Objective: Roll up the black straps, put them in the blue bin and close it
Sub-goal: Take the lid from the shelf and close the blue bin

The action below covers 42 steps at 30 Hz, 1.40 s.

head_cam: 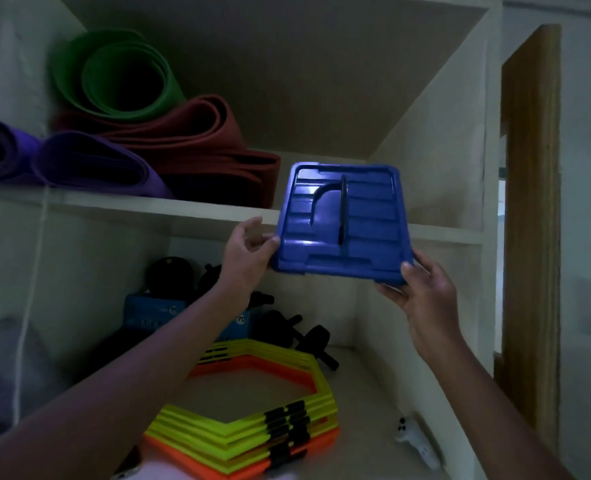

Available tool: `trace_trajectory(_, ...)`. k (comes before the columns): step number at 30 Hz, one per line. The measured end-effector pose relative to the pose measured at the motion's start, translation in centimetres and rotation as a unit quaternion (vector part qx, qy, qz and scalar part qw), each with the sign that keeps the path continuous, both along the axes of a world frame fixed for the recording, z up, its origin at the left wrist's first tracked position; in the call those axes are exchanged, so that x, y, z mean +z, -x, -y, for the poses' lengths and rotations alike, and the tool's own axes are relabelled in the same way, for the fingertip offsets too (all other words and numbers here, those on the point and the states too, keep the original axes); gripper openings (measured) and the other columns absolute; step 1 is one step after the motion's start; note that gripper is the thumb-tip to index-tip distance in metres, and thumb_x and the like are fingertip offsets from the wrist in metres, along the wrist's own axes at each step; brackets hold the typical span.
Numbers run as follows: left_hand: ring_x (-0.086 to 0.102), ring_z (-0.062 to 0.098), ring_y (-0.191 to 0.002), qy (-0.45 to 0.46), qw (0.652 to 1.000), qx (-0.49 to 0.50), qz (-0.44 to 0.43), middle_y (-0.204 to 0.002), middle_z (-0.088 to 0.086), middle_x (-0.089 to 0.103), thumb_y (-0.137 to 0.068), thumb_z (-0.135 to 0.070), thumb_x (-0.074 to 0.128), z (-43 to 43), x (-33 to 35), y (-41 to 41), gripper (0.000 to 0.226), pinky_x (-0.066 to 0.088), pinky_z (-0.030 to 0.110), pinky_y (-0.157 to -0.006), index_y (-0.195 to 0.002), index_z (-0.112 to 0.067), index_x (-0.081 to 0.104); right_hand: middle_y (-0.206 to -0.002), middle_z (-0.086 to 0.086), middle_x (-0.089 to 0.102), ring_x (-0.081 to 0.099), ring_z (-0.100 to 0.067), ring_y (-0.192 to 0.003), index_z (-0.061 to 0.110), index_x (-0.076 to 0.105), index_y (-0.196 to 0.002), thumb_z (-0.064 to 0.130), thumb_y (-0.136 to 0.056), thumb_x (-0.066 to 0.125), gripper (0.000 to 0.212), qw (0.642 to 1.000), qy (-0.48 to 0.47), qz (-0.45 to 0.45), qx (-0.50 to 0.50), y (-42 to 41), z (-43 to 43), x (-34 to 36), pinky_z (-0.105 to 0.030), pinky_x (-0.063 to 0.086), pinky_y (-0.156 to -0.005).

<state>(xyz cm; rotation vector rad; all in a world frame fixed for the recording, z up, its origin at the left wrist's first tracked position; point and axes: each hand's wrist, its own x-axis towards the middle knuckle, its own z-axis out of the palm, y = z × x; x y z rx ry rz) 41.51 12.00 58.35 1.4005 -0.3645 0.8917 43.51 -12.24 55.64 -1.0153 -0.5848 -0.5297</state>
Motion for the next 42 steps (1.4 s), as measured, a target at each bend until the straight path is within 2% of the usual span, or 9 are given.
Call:
trace_trajectory(4, 0.063, 0.013, -0.104, -0.080, 0.996, 0.004, -0.035, -0.116, 0.002, 0.062, -0.087, -0.015, 0.063, -2.4, -5.4, 3.2, 0.054, 0.056, 0.029, -0.082, -0.135, -0.026, 0.043, -0.105, -0.007, 0.067, 0.070, -0.019, -0.085, 0.007, 0.055, -0.119, 0.011, -0.095, 0.052, 0.025, 0.999, 0.021, -0.025, -0.016, 2.6, 0.2, -5.4, -0.027, 0.060, -0.061)
trace_trajectory(9, 0.063, 0.000, -0.073, 0.020, 0.997, 0.053, -0.051, -0.099, 0.002, 0.065, -0.087, -0.001, 0.057, -7.3, -14.8, 8.0, 0.053, 0.053, 0.014, -0.065, -0.136, -0.016, 0.042, -0.089, -0.005, 0.065, 0.063, -0.015, -0.072, 0.016, 0.059, -0.096, 0.011, -0.095, 0.051, 0.010, 0.994, 0.032, -0.103, 0.009, 5.2, -2.3, -13.5, -0.023, 0.055, -0.053)
trace_trajectory(13, 0.063, 0.003, -0.078, 0.062, 0.980, 0.112, -0.149, -0.092, -0.003, 0.064, -0.086, -0.009, 0.062, -12.9, -24.7, 14.1, 0.058, 0.054, 0.014, -0.068, -0.138, -0.020, 0.040, -0.074, 0.001, 0.064, 0.062, -0.009, -0.062, 0.016, 0.057, -0.085, 0.018, -0.095, 0.055, 0.010, 0.975, 0.048, -0.215, 0.031, 6.8, -6.2, -21.5, -0.025, 0.054, -0.054)
trace_trajectory(17, 0.063, 0.004, -0.080, 0.024, 0.941, 0.183, -0.285, -0.096, 0.003, 0.070, -0.083, -0.014, 0.066, -16.4, -36.9, 21.7, 0.028, 0.054, 0.015, -0.074, -0.108, -0.028, 0.067, -0.069, -0.001, 0.057, 0.053, -0.009, -0.058, 0.015, 0.054, -0.078, 0.023, -0.091, 0.062, 0.018, 0.938, 0.090, -0.335, -0.024, 8.8, -12.5, -30.6, -0.026, 0.046, -0.054)
trace_trajectory(20, 0.063, 0.003, -0.073, 0.043, 0.878, 0.303, -0.369, -0.092, 0.008, 0.068, -0.087, -0.010, 0.061, -17.8, -45.0, 27.2, 0.022, 0.051, 0.011, -0.063, -0.109, -0.007, 0.067, -0.069, 0.001, 0.055, 0.050, -0.013, -0.066, 0.011, 0.056, -0.071, 0.030, -0.092, 0.061, 0.029, 0.909, 0.199, -0.365, -0.008, 11.5, -17.8, -37.5, -0.029, 0.040, -0.063)
trace_trajectory(23, 0.066, 0.027, -0.092, 0.005, 0.807, 0.399, -0.436, -0.099, 0.017, 0.071, -0.089, -0.011, 0.058, -19.8, -50.9, 31.2, 0.023, 0.047, 0.033, -0.074, -0.109, -0.002, 0.067, -0.102, 0.003, 0.057, 0.055, -0.014, -0.100, 0.007, 0.064, -0.110, 0.023, -0.094, 0.058, 0.023, 0.876, 0.290, -0.374, 0.090, 14.3, -22.3, -42.5, -0.029, 0.044, -0.086)
trace_trajectory(26, 0.066, 0.025, -0.089, -0.030, 0.761, 0.442, -0.474, -0.099, 0.010, 0.073, -0.091, -0.020, 0.054, -21.5, -53.8, 33.6, 0.024, 0.043, 0.029, -0.070, -0.109, -0.012, 0.068, -0.136, 0.000, 0.049, 0.045, -0.013, -0.127, 0.010, 0.036, -0.145, 0.009, -0.095, 0.052, 0.052, 0.837, 0.376, -0.373, 0.141, 16.0, -25.2, -45.0, -0.028, 0.036, -0.103)
trace_trajectory(36, 0.056, 0.025, -0.063, -0.117, 0.773, 0.389, -0.487, -0.066, 0.016, 0.063, -0.086, -0.005, 0.054, -25.6, -54.6, 31.3, 0.017, 0.037, 0.034, -0.057, -0.074, 0.001, 0.064, -0.156, -0.003, 0.029, 0.034, -0.026, -0.140, 0.025, 0.015, -0.153, 0.024, -0.102, 0.040, 0.057, 0.762, 0.521, -0.358, 0.142, 14.7, -28.1, -48.6, -0.038, 0.033, -0.111)
trace_trajectory(42, 0.061, 0.036, -0.093, -0.044, 0.763, 0.366, -0.531, -0.101, 0.023, 0.066, -0.090, -0.012, 0.056, -26.6, -55.1, 30.4, 0.023, 0.038, 0.029, -0.072, -0.106, 0.004, 0.058, -0.154, -0.004, 0.033, 0.038, -0.027, -0.138, 0.029, 0.015, -0.153, 0.031, -0.100, 0.043, 0.060, 0.756, 0.518, -0.375, 0.140, 13.7, -28.9, -50.1, -0.046, 0.035, -0.112)
